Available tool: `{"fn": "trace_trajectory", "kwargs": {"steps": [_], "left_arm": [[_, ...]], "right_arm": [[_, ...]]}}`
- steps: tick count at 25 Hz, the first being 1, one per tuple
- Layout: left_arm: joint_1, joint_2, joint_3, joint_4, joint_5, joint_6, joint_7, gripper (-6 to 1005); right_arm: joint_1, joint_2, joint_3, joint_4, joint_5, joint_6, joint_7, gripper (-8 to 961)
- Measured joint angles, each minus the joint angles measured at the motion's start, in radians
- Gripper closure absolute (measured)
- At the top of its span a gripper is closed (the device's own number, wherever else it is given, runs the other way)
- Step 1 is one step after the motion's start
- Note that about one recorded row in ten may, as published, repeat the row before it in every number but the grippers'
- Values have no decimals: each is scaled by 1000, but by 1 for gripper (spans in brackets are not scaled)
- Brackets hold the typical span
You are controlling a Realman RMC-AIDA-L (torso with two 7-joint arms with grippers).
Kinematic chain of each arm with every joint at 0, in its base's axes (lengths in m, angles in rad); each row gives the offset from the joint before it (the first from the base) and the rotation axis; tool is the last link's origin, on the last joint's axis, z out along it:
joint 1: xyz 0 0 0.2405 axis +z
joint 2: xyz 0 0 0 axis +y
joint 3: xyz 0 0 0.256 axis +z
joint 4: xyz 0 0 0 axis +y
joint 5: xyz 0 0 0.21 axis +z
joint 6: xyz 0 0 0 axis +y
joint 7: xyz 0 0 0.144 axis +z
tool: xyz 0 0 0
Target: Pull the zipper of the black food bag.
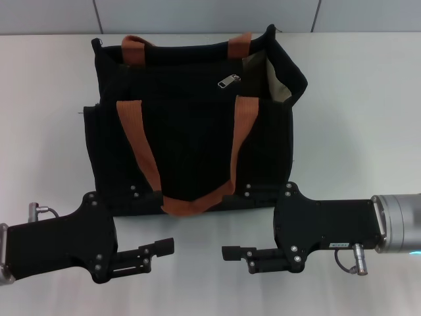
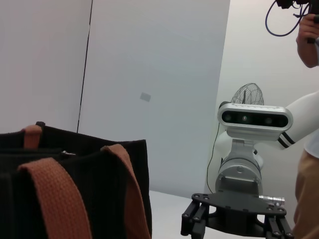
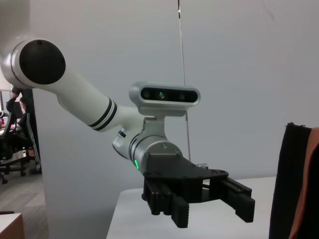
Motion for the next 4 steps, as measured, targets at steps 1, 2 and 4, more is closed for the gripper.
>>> {"fn": "trace_trajectory", "kwargs": {"steps": [1, 2, 4], "left_arm": [[-1, 0, 0, -4, 0, -1, 0, 286], [-1, 0, 0, -5, 0, -1, 0, 286], [-1, 0, 0, -5, 0, -1, 0, 286]], "right_arm": [[0, 0, 0, 0, 0, 0, 0, 243], [0, 0, 0, 0, 0, 1, 0, 243], [0, 0, 0, 0, 0, 1, 0, 243]]}}
